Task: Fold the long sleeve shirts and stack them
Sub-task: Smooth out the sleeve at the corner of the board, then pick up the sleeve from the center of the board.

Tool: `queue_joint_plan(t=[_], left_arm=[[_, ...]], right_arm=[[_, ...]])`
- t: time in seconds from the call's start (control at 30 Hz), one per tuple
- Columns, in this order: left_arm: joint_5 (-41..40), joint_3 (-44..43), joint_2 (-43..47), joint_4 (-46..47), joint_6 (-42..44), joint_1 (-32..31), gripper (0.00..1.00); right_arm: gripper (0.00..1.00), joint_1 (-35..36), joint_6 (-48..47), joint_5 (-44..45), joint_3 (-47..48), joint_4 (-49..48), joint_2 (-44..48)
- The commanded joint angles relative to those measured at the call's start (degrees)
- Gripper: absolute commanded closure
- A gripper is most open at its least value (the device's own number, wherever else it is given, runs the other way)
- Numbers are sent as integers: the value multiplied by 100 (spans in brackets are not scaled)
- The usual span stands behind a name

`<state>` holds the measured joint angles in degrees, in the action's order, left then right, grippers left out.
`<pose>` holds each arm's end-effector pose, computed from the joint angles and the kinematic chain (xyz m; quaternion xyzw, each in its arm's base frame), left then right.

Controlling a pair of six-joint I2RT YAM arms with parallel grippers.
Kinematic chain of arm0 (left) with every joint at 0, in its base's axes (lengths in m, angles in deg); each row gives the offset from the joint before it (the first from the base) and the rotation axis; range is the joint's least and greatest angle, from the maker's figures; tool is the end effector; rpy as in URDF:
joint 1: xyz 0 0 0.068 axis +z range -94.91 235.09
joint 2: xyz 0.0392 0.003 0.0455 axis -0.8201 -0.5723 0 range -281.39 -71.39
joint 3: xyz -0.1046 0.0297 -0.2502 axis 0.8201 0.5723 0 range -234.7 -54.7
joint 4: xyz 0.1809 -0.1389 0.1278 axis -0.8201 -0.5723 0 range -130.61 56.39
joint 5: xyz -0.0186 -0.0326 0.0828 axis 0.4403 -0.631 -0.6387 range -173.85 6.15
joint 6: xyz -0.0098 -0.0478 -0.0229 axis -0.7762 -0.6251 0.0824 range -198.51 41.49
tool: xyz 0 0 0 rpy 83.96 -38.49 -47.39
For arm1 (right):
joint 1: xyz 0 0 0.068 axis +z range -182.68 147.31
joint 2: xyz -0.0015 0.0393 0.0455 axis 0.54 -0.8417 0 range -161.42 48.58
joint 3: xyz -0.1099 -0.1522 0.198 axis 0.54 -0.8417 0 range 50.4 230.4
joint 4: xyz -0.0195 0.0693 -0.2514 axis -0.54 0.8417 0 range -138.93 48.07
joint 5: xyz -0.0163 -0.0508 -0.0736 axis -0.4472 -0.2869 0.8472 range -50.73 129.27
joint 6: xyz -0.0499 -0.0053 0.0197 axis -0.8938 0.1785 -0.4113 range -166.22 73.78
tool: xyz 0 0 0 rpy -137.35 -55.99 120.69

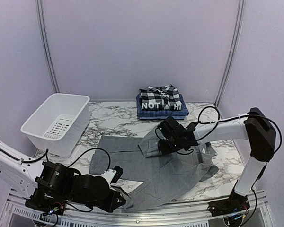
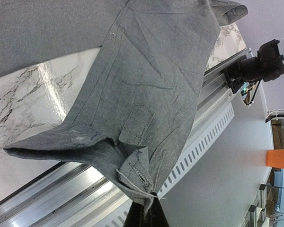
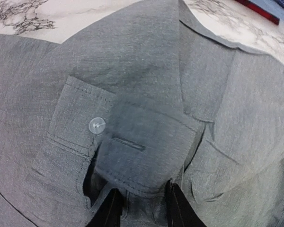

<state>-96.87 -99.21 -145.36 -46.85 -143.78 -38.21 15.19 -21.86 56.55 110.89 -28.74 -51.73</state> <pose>-0.0075 -0.2697 0.2253 0.1762 0.8940 -0.3723 0.1761 0.2411 0.2508 0.1690 -0.1565 0.9429 0.0335 0.2922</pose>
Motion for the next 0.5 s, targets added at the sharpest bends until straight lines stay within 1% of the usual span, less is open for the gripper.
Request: queue_joint_plan(t=[0.0,0.07,0.17,0.3,0.47], left_arm=[[192,-92,22,-826,-153,-49,100],[89,-99,2,-1184,-277,-51,100],[-234,-122,68,-1718,-512,-42,100],[-771,-127,288,-2208,-805,6,100],[-940,203,612,-2338,-1142,269,100]], right_arm=[[86,-135,-33,70,355,-46,-75],[93,-174,-97,123,501,33,-61],[98,-265,-201,223,816,190,-4],[98,-377,-325,312,1320,424,116],[99,-386,-426,391,2008,696,290]])
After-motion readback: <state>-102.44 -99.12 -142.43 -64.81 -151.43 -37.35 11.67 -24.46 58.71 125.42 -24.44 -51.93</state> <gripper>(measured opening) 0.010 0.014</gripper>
